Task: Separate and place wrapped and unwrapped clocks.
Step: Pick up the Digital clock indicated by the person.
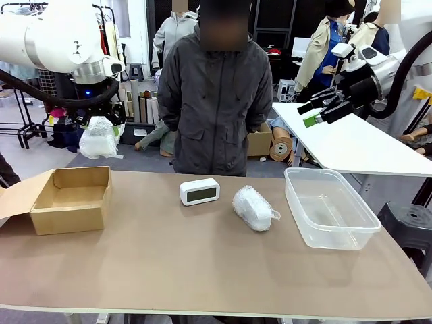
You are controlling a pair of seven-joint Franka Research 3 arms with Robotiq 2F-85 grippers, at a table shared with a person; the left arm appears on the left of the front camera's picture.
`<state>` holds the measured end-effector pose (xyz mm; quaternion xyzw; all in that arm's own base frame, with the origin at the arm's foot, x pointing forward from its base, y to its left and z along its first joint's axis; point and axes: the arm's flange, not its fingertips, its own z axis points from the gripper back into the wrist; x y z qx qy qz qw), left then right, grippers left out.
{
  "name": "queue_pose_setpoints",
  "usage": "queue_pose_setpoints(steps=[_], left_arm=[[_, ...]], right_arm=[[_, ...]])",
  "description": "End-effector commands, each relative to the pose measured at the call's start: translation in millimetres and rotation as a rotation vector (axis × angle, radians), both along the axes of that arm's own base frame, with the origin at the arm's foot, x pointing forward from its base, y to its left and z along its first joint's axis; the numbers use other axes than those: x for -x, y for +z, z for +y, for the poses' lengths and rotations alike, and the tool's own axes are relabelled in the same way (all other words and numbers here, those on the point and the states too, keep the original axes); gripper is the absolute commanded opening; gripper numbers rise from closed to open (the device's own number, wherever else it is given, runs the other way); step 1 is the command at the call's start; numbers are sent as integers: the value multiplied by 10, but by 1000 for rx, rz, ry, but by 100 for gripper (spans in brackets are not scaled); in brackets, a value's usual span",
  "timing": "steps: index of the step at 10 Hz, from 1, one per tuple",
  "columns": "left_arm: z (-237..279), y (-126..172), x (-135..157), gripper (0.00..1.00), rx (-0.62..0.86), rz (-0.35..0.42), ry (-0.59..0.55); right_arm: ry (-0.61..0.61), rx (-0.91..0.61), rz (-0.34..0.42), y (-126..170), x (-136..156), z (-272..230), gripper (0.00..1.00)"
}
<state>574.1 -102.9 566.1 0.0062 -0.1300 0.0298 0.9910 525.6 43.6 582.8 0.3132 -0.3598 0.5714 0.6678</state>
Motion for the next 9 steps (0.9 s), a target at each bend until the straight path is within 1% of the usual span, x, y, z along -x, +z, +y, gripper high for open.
queue_pose_setpoints(steps=[1,5,6,7,8,9], left_arm=[[7,29,-6,0,3,-6,8],[0,1,0,0,0,0,0],[51,43,7,0,7,17,18],[128,143,10,0,-6,6,14],[144,218,10,0,12,0,23],[132,354,22,0,11,1,17]], right_arm=[[3,-1,-1,10,5,-1,100],[3,-1,-1,10,5,-1,100],[3,-1,-1,10,5,-1,100],[3,-1,-1,10,5,-1,100],[3,-1,-1,10,5,-1,100],[3,-1,-1,10,5,-1,100]])
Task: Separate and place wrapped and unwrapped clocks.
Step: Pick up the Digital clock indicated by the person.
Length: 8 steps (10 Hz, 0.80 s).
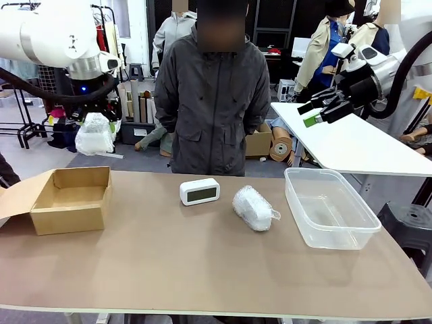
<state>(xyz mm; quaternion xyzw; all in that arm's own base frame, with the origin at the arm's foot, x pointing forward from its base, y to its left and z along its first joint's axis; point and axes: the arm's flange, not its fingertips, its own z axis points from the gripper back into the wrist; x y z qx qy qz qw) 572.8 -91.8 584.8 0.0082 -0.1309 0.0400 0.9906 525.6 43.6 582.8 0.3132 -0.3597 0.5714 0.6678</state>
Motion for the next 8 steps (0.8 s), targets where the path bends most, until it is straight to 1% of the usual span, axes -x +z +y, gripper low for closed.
queue_pose_setpoints(steps=[1,3,5,7,8], left_arm=[[-52,298,57,0,29,-3,-21],[-129,713,101,0,35,-6,-56],[-208,956,125,0,47,1,-110],[-325,1025,175,0,48,-35,-114],[-318,991,188,0,39,-43,-134]], right_arm=[[3,-1,-1,10,5,-1,100],[3,-1,-1,10,5,-1,100],[3,-1,-1,10,5,-1,100],[3,-1,-1,10,5,-1,100],[3,-1,-1,10,5,-1,100]])
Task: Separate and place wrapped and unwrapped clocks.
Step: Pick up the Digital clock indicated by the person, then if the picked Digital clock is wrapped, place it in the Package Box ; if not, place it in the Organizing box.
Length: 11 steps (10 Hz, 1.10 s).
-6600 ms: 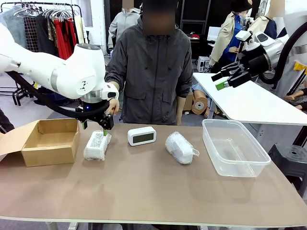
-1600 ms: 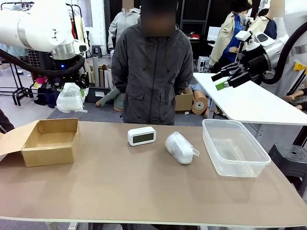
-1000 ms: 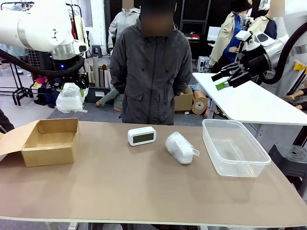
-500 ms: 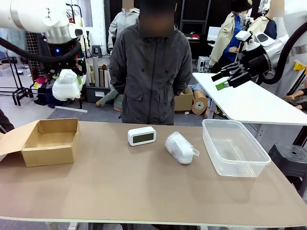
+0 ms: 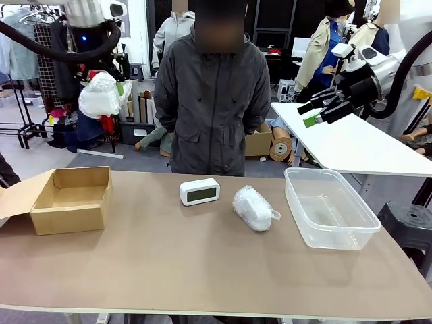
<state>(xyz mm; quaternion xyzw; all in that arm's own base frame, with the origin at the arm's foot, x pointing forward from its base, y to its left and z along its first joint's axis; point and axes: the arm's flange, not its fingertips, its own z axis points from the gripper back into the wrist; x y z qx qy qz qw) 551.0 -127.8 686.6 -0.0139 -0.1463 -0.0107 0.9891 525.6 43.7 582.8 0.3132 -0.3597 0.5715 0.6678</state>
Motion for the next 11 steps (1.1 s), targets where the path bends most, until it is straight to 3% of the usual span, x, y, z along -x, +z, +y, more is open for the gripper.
queue_pose_setpoints(steps=[1,9,11], left_arm=[[32,2,11,0,0,3,11],[7,-30,-17,0,-2,7,2],[253,-369,-128,0,-89,65,93]], right_arm=[[3,-1,-1,10,5,-2,100],[3,-1,-1,10,5,-2,100],[3,-1,-1,10,5,-2,100]])
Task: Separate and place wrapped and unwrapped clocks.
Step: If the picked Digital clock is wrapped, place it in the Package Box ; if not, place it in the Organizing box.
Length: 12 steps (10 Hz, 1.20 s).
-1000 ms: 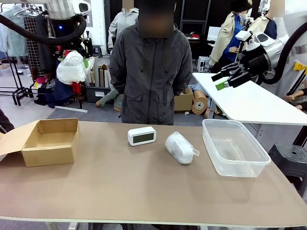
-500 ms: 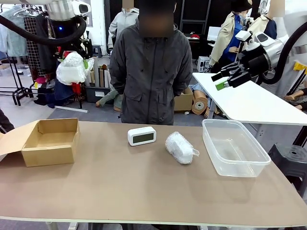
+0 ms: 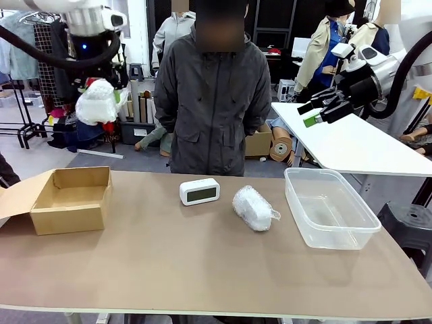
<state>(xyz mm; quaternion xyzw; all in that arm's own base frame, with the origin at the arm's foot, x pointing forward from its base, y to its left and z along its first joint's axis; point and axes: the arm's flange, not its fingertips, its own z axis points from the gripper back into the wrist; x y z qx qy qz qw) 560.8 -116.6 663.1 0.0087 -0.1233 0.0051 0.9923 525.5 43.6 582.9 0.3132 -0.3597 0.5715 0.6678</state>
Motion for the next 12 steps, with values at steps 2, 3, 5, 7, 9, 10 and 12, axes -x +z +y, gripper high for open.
queue_pose_setpoints(steps=[2,3,5,7,9,10,12], left_arm=[[375,-550,7,0,-29,89,94],[446,-753,49,0,2,130,82],[595,-1172,63,0,-27,128,101],[663,-1293,46,0,-55,99,130],[614,-1376,-47,0,-32,148,114],[614,-1376,-47,0,-32,148,114],[614,-1376,-47,0,-32,148,114]], right_arm=[[3,-1,-1,10,5,-1,100],[3,-1,-1,10,5,-1,100],[3,-1,-1,10,5,-1,100],[3,-1,-1,10,5,-1,100],[3,-1,-1,10,5,-1,100],[3,-1,-1,10,5,-1,100],[3,-1,-1,10,5,-1,100]])
